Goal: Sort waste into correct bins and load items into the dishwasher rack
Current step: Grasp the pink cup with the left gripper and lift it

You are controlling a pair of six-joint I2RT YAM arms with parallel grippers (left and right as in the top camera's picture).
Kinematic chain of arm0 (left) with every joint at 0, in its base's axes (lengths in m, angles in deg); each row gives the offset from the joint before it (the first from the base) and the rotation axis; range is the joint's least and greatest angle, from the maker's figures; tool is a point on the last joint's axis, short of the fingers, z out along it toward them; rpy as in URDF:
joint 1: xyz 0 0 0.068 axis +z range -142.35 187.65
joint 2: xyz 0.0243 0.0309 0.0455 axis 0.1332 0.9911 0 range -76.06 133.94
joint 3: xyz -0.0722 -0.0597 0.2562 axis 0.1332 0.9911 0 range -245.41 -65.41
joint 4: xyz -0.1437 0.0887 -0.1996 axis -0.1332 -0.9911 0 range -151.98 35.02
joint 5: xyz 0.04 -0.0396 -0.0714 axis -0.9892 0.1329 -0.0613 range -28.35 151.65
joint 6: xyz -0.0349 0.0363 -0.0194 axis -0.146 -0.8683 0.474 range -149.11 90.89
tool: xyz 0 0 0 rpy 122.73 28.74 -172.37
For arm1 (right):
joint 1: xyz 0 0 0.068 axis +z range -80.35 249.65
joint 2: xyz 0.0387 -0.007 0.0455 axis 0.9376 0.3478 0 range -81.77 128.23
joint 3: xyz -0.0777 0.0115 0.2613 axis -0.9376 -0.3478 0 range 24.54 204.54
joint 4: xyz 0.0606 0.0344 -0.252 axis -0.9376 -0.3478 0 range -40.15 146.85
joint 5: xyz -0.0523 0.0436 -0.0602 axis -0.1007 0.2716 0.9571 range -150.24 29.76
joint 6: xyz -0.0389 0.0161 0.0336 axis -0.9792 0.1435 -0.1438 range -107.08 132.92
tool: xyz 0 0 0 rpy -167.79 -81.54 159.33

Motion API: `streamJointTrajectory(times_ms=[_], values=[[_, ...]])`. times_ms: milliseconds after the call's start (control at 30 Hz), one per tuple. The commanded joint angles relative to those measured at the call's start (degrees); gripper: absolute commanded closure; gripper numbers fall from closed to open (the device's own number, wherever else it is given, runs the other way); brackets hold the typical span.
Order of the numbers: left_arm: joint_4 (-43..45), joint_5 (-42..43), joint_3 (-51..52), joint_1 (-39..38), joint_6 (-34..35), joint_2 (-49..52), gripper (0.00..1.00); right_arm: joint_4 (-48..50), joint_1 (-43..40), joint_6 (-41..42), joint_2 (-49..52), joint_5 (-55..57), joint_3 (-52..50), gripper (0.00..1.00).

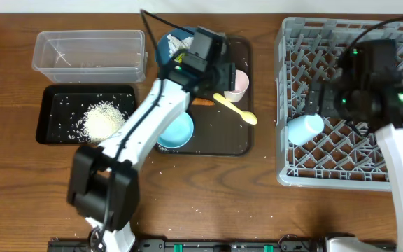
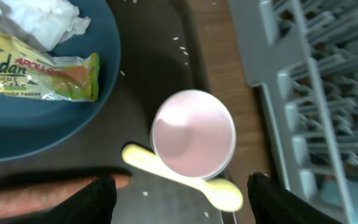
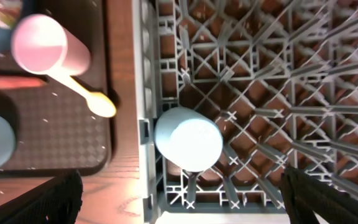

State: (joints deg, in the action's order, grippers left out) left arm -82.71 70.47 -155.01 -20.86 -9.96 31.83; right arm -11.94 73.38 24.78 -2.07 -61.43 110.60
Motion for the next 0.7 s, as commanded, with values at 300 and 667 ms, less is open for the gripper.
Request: streamJointTrajectory(times_ms=[300, 667], values=[[3.80, -6.05, 0.28, 0.17, 5.64, 9.70, 0.32, -0.63, 0.42, -1.68, -3.19, 0.98, 0.87, 0.01], [3.85, -4.98, 0.28, -0.79, 6.88, 11.04, 0.62, -0.63, 0.42, -1.70, -3.19, 0.98, 0.87, 0.01]])
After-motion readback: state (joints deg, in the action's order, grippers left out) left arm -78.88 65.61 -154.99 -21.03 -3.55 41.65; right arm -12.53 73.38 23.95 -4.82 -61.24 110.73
